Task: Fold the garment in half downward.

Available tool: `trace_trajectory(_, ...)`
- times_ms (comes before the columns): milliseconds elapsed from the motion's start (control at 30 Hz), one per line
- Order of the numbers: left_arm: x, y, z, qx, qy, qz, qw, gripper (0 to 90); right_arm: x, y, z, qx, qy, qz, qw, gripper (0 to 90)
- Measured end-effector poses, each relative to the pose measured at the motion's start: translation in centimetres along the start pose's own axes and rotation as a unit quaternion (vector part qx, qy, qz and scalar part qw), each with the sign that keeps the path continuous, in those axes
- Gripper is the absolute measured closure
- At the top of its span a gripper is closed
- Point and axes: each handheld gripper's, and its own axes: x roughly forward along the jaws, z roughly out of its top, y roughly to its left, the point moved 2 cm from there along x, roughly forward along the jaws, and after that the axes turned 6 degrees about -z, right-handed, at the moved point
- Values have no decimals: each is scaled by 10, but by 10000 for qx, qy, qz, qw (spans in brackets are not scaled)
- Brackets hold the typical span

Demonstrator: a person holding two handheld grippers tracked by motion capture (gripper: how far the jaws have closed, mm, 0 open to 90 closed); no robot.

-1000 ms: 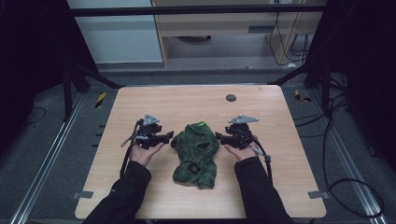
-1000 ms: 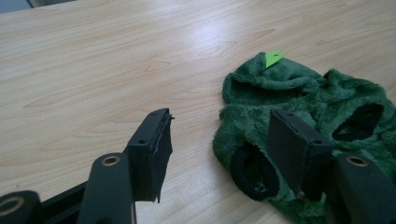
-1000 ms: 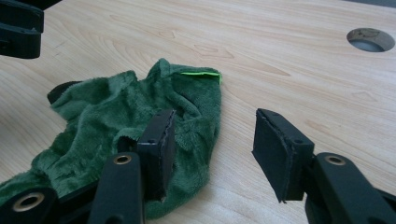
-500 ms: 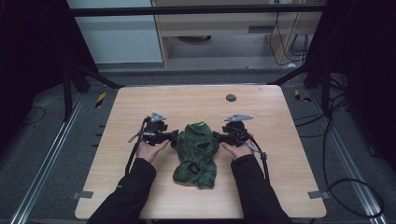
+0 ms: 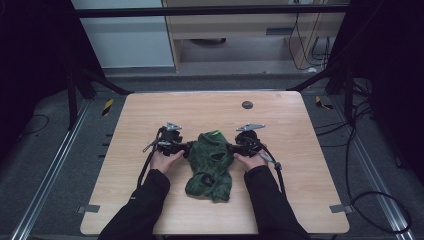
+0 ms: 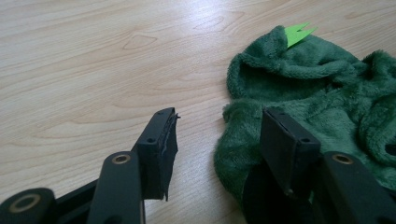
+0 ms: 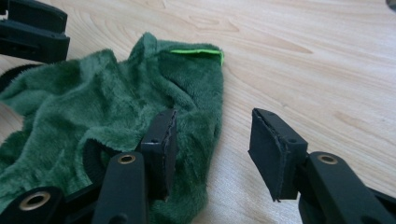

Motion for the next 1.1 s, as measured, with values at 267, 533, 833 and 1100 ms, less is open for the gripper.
trace_trajectory(267, 8, 2, -4, -69, 178, -88, 9998, 505, 10, 2, -5, -42, 219, 33, 9997, 521)
trace_trajectory(533, 16, 2, -7, -71, 336, -100, 9994, 562, 16, 5, -9, -91, 387, 82, 9992, 568)
trace_trajectory(833, 20, -3, -8, 35, 438, -76, 9990, 631, 18, 6, -11, -79, 496, 120, 9987, 639)
trace_trajectory(1100, 22, -8, -8, 81, 466, -34, 9989, 734, 20, 8, -12, -75, 570, 183, 9982, 722)
